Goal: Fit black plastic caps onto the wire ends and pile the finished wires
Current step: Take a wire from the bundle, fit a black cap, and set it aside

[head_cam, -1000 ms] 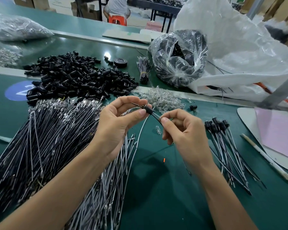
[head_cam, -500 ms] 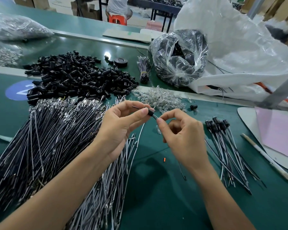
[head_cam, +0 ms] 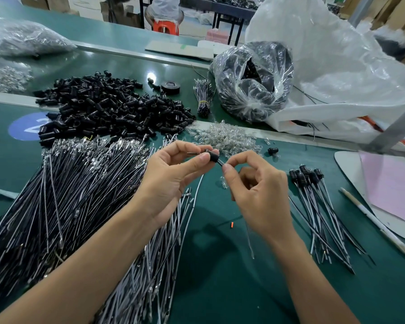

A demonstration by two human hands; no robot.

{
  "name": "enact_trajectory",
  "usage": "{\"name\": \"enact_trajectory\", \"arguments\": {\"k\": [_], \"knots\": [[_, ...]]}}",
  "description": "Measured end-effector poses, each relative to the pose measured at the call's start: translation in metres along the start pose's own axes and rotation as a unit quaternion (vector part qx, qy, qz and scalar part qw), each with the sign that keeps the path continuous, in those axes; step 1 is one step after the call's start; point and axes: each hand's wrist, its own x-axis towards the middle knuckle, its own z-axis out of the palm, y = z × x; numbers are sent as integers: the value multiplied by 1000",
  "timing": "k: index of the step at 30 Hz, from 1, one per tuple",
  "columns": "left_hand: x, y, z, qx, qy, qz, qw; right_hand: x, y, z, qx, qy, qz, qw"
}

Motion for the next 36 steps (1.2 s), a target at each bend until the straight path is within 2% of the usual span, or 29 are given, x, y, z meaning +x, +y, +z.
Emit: {"name": "enact_trajectory", "arguments": {"k": [5,16,25,30,36], "knots": [[-1,0,1,3,3,15,1000,2,-3,-2,42,16,9,999],[0,1,-2,12,-14,23,1000,4,3,-4,-13,-2,-33,999],[-2,-3,2,34,-33,22,999,2,0,-2,-1,32,-33,999],[-3,-2,3,36,-32,15,999,3,0,-2,14,18,-19,1000],[-3,0,4,48,-27,-1,998,3,1,-4,-32,-53,-30,998]]}}
